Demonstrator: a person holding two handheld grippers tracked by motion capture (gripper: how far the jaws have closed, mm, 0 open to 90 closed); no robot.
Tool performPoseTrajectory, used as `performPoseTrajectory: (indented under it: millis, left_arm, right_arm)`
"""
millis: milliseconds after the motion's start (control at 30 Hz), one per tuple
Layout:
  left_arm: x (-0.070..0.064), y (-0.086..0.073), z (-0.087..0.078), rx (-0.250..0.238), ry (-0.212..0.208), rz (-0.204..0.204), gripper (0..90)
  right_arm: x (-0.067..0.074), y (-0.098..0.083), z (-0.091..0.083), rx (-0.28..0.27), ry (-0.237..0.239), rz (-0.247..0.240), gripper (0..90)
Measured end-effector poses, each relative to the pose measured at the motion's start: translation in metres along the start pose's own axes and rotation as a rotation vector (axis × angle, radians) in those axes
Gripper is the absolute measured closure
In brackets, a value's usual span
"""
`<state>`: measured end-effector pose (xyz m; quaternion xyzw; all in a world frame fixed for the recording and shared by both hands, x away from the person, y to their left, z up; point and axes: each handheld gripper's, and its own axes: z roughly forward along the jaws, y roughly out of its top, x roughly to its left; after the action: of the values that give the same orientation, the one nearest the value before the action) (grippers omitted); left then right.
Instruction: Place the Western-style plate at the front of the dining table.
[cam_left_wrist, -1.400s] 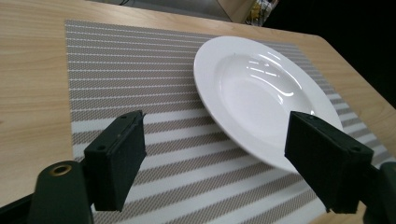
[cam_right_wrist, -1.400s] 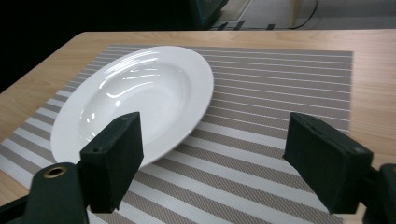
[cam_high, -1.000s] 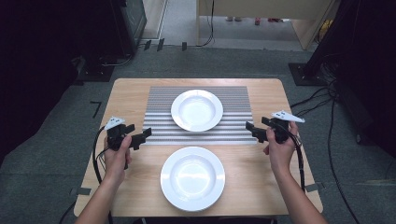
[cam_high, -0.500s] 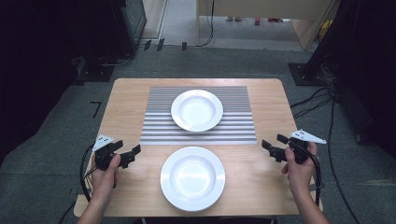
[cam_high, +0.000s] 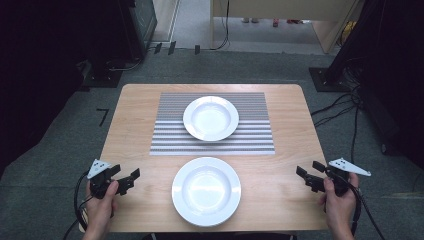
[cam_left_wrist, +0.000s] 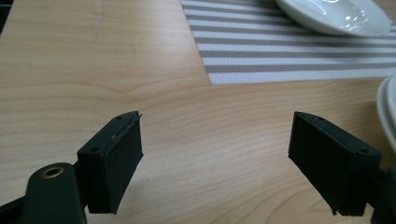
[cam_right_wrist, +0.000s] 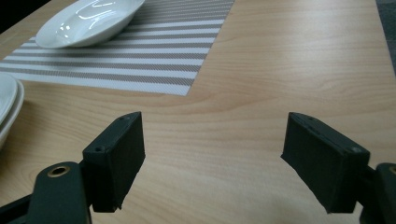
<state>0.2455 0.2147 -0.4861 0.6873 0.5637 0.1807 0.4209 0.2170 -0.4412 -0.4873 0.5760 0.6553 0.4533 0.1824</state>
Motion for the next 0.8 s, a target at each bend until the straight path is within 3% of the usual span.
performPoseTrajectory:
  millis: [367, 600, 800]
  left_arm:
    - [0.018, -0.033, -0.012, 0.043, 0.068, -0.013, 17.5]
    - [0.02, -0.041, -0.016, 0.056, 0.093, -0.003, 17.5]
    - [0.015, -0.042, -0.012, 0.068, 0.12, 0.03, 17.5]
  right_arm:
    - [-0.013, -0.027, -0.023, 0.04, -0.04, 0.017, 21.0]
    - [-0.015, -0.041, -0.029, 0.074, -0.059, 0.017, 20.7]
    - [-0.015, -0.048, -0.024, 0.12, -0.076, 0.015, 20.1]
